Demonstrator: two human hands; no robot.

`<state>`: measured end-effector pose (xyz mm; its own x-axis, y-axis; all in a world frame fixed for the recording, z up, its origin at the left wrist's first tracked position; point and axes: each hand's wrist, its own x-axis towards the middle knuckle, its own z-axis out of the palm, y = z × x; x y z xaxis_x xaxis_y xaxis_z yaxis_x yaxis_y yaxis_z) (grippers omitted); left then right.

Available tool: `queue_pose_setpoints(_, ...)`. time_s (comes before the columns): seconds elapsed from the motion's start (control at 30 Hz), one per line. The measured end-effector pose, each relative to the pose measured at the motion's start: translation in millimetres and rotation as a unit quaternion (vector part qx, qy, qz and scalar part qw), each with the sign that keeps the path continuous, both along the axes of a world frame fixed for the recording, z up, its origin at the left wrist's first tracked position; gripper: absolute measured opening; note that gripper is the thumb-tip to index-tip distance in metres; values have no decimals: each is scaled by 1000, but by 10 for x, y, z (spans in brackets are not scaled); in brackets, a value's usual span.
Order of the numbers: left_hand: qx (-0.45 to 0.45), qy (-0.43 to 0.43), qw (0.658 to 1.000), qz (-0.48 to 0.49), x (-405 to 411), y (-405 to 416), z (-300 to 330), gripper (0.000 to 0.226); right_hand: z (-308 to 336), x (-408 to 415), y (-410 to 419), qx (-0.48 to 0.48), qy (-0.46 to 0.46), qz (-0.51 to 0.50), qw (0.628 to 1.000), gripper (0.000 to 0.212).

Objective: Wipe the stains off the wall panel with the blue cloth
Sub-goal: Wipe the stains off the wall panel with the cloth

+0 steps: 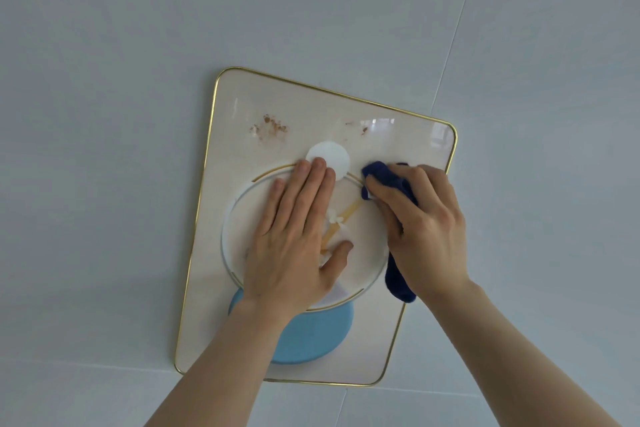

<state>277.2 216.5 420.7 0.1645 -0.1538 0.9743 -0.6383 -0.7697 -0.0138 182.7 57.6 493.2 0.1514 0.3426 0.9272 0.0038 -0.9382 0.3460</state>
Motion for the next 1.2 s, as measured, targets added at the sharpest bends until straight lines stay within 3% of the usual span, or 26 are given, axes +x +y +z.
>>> queue_pose_setpoints(0.23,11,16,1000,-11,-64,64,31,94,347,-70,229,143,-38,70,986,21)
queue_pose_setpoints(0.37,2,14,1000,-19,-53,60,20,94,595,129,518,72,-21,78,994,21)
queue_pose_setpoints(0.5,2,3,1000,-15,-13,40,14,95,519,260,575,17,-14,47,999,35)
queue_pose_setpoints(0.63,-7,3,1000,-12,20,24,8,94,377,208,426,-42,3,16,999,30)
queue_pose_setpoints(0.7,-8,0,1000,-23,23,46,-2,93,359,154,331,-33,0,7,999,32)
queue_pose_setpoints(0.87,-3,2,1000,-21,14,32,-1,95,590,162,305,111,-59,34,991,26)
queue_pose_setpoints(1.0,-10,5,1000,-16,7,-16,-11,97,560,266,489,39,-40,54,997,29)
queue_pose_setpoints(1.2,-6,-1,1000,-13,17,17,-9,94,346,274,369,9,-41,30,999,40)
